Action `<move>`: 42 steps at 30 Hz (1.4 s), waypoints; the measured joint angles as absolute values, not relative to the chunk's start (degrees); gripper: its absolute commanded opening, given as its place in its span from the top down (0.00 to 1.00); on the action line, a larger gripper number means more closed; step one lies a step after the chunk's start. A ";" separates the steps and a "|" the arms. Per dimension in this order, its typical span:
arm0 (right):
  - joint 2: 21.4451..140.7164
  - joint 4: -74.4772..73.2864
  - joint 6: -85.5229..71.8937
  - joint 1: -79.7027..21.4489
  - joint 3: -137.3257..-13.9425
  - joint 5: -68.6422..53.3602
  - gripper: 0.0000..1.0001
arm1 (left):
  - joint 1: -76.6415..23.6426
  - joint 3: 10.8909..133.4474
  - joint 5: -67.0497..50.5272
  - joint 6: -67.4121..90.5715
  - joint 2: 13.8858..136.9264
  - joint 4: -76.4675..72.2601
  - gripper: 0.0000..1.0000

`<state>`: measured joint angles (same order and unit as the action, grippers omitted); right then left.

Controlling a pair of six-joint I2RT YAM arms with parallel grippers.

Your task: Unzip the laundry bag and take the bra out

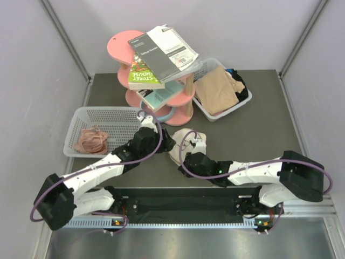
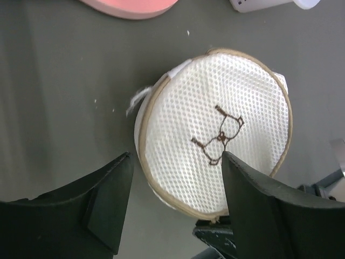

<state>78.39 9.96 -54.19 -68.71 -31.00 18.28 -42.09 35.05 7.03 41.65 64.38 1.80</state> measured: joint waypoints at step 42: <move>83.15 11.60 -53.17 -68.71 -37.67 15.86 1.00 | -42.09 24.93 1.17 49.82 62.48 -4.71 1.00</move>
<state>83.15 11.60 -53.17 -68.71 -37.67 15.86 -42.09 24.93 1.17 49.82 62.48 -4.71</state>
